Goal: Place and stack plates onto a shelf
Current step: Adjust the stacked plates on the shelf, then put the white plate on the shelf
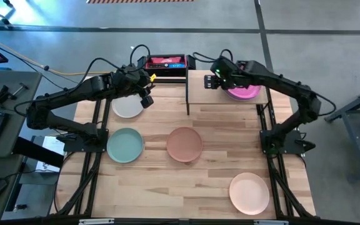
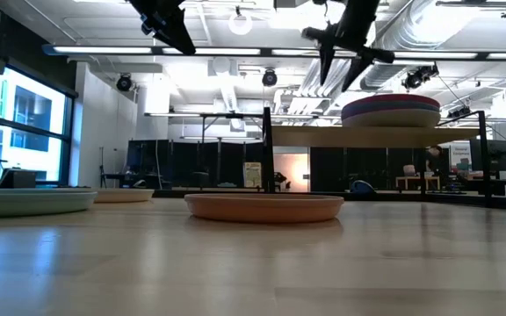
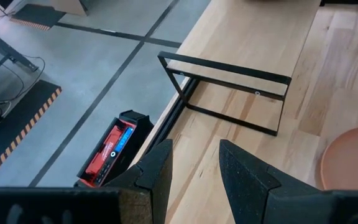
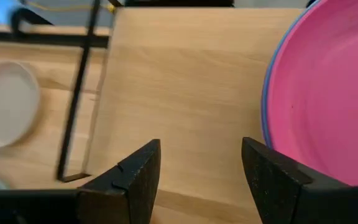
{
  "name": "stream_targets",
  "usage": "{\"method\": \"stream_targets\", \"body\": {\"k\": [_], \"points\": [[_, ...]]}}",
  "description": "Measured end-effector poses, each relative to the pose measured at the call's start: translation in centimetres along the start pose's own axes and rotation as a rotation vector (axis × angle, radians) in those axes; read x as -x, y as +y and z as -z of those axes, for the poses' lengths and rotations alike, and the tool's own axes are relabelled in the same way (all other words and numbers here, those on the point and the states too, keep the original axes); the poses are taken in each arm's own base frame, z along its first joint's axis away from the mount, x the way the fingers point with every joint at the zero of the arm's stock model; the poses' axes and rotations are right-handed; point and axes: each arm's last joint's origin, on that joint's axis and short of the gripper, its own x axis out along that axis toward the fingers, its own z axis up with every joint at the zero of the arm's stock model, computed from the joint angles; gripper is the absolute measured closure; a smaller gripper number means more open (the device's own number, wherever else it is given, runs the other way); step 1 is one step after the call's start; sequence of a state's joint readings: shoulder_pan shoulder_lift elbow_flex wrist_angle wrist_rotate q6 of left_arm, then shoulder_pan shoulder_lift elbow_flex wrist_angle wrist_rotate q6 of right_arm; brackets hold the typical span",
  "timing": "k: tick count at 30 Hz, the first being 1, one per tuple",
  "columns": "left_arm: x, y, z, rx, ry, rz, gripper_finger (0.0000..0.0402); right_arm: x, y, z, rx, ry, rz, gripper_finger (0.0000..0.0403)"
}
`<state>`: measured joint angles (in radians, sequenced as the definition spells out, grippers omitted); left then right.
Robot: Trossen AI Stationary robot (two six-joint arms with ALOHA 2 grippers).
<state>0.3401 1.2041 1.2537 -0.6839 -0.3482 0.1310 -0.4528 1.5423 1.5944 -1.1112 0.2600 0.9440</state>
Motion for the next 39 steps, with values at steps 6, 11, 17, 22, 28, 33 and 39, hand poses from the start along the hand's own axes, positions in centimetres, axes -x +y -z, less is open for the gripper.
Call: {"method": "stream_targets", "body": {"k": [6, 11, 17, 22, 28, 33, 39], "points": [[0.0, 0.0, 0.0, 0.017, 0.000, 0.000, 0.0282, -2.0, 0.0, -0.6, 0.036, 0.066, 0.091, 0.0199], [0.0, 0.0, 0.0, 0.025, 0.000, 0.000, 0.0282, -3.0, -0.2, -0.7, 0.050, 0.102, 0.124, 0.0199], [0.0, 0.0, 0.0, 0.026, 0.000, 0.000, 0.0282, -3.1, -0.9, -0.7, 0.047, 0.131, 0.186, 0.0199], [0.0, 0.0, 0.0, 0.025, 0.001, 0.000, 0.0282, -3.0, -1.3, -0.7, 0.052, 0.138, 0.223, 0.0199], [0.0, 0.0, 0.0, 0.025, 0.001, 0.000, 0.0282, -3.0, -1.2, -0.6, 0.060, 0.140, 0.214, 0.0199], [0.0, 0.0, 0.5, 0.009, 0.046, 0.006, 0.0282, -2.4, -0.1, -0.2, 0.130, 0.158, 0.079, 0.0199], [-0.3, -0.4, 2.4, 0.015, 0.204, 0.018, 0.0282, -0.6, 1.5, 0.8, 0.174, 0.122, -0.067, 0.0199]]}}
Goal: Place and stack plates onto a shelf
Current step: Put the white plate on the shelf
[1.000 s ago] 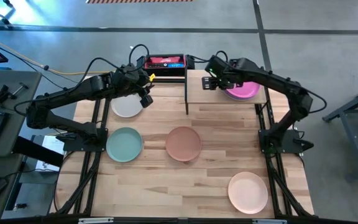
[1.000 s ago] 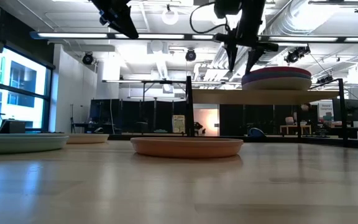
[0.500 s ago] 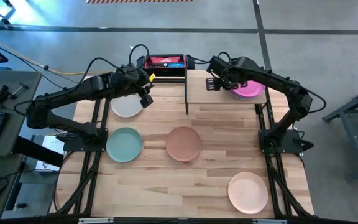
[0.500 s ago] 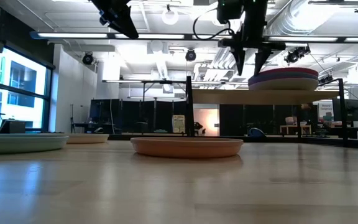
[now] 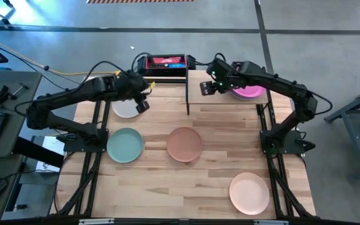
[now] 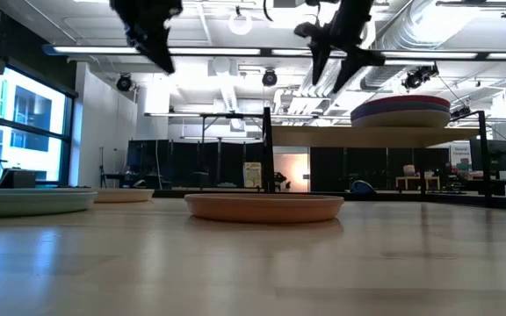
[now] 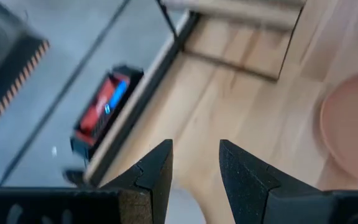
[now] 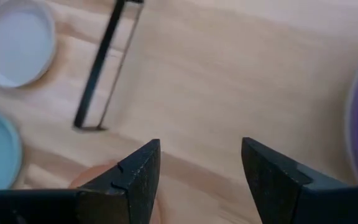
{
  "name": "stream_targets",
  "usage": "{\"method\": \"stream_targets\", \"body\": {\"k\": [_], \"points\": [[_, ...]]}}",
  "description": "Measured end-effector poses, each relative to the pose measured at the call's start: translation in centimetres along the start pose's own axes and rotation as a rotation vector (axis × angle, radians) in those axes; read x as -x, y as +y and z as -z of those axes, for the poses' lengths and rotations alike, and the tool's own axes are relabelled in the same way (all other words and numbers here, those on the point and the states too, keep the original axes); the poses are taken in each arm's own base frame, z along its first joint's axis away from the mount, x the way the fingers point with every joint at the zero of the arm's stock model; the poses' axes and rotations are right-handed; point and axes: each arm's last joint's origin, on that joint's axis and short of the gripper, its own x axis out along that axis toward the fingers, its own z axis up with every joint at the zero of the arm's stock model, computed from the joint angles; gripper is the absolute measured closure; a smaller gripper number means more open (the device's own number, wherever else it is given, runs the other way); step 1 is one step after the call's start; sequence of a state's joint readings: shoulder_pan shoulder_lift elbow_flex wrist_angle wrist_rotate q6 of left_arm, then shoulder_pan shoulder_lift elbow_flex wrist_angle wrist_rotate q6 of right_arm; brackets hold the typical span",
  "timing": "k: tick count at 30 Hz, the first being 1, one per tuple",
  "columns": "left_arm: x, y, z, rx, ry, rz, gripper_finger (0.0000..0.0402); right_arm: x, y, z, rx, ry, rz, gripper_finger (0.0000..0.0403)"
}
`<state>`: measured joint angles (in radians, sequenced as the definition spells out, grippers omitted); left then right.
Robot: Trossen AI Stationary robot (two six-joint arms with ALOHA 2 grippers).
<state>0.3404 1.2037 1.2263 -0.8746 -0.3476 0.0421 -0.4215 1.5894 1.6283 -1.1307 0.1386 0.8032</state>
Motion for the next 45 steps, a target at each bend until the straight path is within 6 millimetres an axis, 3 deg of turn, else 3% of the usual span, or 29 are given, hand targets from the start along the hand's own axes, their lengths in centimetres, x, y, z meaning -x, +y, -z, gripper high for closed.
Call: {"method": "stream_targets", "body": {"k": [8, 17, 30, 45], "points": [[-3.0, -1.3, 4.5, 0.006, 0.246, 0.009, 0.0282, 0.7, 2.0, 2.2, 0.075, 0.009, -0.047, 0.0199], [-6.2, -1.2, 8.0, 0.119, 0.391, 0.011, 0.0282, 0.9, 3.1, 2.8, 0.099, -0.012, -0.093, 0.0199], [-10.9, -1.9, 10.8, 0.173, 0.603, 0.057, 0.0282, 0.9, 3.1, 2.8, 0.097, -0.020, -0.093, 0.0199], [-13.6, -2.8, 11.7, 0.153, 0.713, 0.047, 0.0282, 0.9, 3.1, 2.7, 0.096, -0.028, -0.087, 0.0199]]}}
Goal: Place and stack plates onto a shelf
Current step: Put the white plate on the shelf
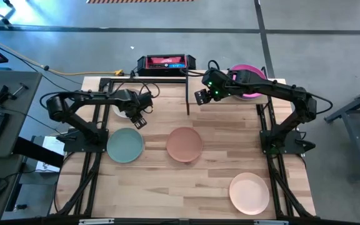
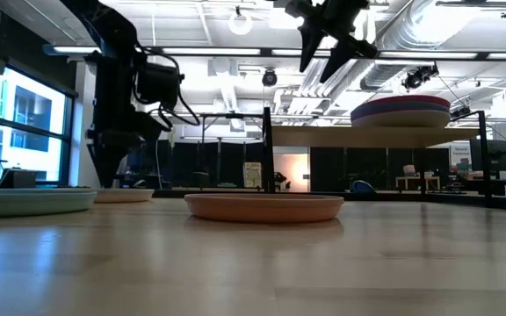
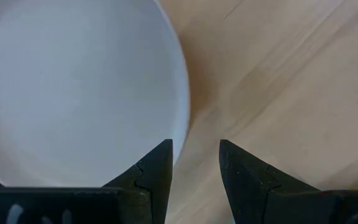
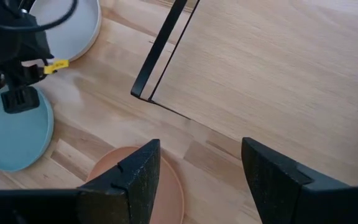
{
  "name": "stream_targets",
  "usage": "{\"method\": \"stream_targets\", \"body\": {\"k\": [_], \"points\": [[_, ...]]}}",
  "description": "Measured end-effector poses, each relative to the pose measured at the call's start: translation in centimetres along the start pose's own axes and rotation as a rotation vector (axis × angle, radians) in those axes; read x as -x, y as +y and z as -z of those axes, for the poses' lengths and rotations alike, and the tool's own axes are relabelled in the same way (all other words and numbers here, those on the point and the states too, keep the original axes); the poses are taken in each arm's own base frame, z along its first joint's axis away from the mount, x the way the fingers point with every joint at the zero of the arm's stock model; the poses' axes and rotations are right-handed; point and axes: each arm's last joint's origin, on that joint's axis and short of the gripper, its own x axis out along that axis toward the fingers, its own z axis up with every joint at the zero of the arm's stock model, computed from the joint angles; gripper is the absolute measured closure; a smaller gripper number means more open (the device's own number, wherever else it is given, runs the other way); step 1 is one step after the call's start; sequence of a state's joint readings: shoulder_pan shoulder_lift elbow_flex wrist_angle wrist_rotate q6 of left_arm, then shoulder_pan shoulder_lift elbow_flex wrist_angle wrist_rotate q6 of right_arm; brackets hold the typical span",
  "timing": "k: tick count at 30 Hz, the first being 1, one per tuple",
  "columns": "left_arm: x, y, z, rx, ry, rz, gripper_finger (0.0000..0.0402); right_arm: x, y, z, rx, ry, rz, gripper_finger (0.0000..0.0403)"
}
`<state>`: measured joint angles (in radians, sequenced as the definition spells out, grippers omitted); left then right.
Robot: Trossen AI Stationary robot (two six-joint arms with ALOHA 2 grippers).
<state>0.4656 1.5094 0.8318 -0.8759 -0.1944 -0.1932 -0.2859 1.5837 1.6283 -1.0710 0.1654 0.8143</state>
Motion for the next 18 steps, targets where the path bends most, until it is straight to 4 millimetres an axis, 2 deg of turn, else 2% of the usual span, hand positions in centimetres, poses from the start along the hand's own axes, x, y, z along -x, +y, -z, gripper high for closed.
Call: {"method": "stream_targets", "body": {"k": [18], "points": [[-2.8, -0.7, -0.9, -0.046, 0.084, -0.038, 0.0291, 0.0, 0.0, 0.0, 0.000, -0.014, 0.012, 0.0199]]}}
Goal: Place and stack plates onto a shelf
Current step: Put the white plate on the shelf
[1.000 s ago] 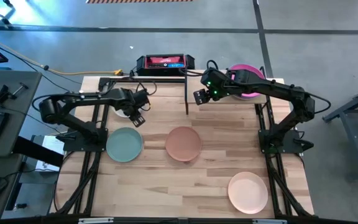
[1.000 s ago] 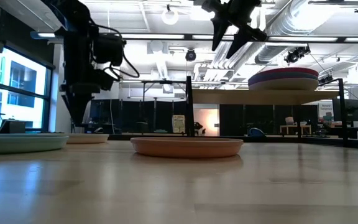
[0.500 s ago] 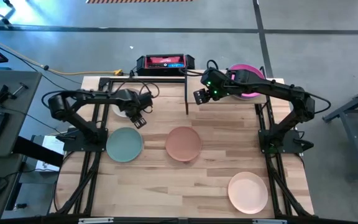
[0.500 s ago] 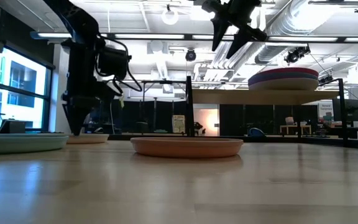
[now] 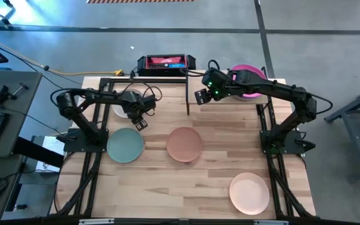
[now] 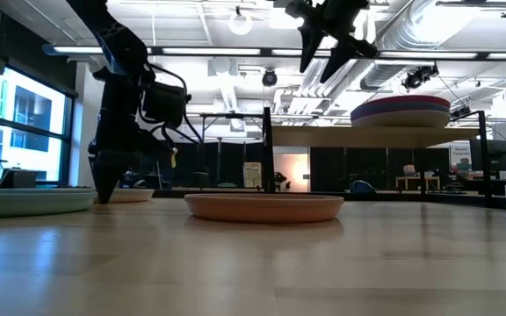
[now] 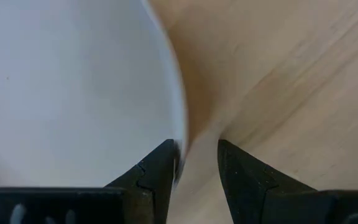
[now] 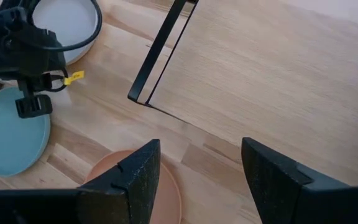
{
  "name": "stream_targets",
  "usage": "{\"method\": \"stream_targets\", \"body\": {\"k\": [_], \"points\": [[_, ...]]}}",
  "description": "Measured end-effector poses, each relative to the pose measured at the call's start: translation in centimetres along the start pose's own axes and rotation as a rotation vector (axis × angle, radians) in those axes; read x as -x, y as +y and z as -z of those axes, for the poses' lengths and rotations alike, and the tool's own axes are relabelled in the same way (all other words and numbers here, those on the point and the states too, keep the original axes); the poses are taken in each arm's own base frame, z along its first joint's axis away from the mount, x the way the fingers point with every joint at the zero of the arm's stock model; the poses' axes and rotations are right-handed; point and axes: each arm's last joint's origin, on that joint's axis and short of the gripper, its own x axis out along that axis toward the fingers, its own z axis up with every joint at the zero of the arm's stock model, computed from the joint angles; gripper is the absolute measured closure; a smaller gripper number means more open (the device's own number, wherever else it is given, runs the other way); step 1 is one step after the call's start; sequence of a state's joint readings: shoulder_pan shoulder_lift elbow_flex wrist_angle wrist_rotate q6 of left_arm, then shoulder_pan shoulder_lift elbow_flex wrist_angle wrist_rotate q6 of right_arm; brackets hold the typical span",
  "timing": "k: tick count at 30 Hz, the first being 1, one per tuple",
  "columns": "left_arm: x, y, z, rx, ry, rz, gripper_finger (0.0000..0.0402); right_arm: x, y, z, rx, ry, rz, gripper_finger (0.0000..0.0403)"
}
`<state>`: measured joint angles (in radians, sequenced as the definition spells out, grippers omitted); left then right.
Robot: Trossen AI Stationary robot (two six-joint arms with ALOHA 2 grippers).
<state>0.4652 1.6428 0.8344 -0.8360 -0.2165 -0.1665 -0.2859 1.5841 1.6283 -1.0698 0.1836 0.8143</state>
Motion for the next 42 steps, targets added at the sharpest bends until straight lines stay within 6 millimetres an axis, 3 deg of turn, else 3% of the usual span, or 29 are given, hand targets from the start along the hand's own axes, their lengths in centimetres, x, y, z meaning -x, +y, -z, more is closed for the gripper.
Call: {"method": "stream_targets", "body": {"k": [9, 20, 26, 33, 42], "points": [[0.0, 0.1, 0.0, -0.078, 0.001, -0.025, 0.0393, 0.0, 0.0, 0.0, 0.000, -0.008, 0.007, 0.0199], [1.0, 0.4, 0.9, -0.180, 0.019, -0.042, 0.0399, 0.0, 0.0, 0.0, 0.003, -0.009, 0.008, 0.0199], [4.1, 1.2, 1.3, -0.166, -0.102, -0.032, 0.0400, 0.0, -0.1, -0.1, -0.016, -0.021, 0.020, 0.0199], [9.2, 2.4, 1.7, -0.188, -0.323, -0.047, 0.0400, 0.0, 0.0, -0.3, -0.056, -0.066, 0.040, 0.0199], [15.4, 3.7, 1.7, -0.386, -0.545, -0.175, 0.0401, -0.1, 0.0, -1.4, -0.113, -0.128, -0.009, 0.0199]]}}
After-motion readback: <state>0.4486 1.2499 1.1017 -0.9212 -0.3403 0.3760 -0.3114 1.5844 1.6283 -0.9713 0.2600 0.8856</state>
